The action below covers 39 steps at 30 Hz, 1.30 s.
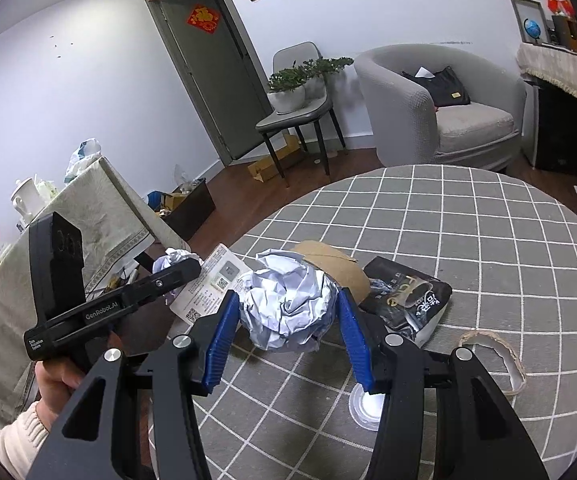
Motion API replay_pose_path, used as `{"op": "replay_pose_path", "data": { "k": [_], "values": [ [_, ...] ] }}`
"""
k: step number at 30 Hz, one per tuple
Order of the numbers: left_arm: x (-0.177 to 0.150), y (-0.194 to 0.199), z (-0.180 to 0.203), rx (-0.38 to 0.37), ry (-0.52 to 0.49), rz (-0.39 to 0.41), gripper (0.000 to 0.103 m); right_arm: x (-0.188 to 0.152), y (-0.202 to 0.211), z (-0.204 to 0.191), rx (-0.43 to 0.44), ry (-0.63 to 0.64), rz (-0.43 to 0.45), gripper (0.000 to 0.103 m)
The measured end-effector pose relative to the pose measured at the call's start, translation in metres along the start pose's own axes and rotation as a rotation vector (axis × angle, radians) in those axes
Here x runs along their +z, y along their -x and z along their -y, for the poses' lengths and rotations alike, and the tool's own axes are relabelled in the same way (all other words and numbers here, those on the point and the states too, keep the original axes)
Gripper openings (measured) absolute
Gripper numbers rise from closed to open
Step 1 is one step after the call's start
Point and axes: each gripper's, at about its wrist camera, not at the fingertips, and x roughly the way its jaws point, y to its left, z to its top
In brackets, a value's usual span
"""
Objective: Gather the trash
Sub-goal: 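Lift the foil balls with both tools and carry them toward the teal bin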
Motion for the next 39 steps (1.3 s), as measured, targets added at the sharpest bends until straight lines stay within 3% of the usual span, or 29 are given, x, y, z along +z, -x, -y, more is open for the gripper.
{"op": "replay_pose_path", "data": {
  "k": [12, 21, 24, 32, 39],
  "values": [
    [-0.003, 0.032, 0.000, 0.021, -0.035, 0.015, 0.045, -0.010, 0.001, -0.024, 0.024, 0.005, 0.007, 0.051],
    [-0.021, 0.057, -0.010, 0.131, -0.113, -0.026, 0.045, -0.021, 0.002, -0.063, 0.065, 0.021, 0.023, 0.051],
    [-0.027, 0.067, -0.018, 0.160, -0.129, -0.039, 0.045, -0.024, 0.001, -0.073, 0.036, 0.034, 0.021, 0.051],
    [-0.042, 0.090, -0.035, 0.196, -0.144, -0.063, 0.045, -0.036, -0.009, -0.081, 0.026, -0.013, -0.011, 0.051],
    [-0.048, 0.107, -0.046, 0.203, -0.132, -0.065, 0.045, -0.057, -0.023, -0.086, 0.027, -0.055, -0.109, 0.051]
  ]
}}
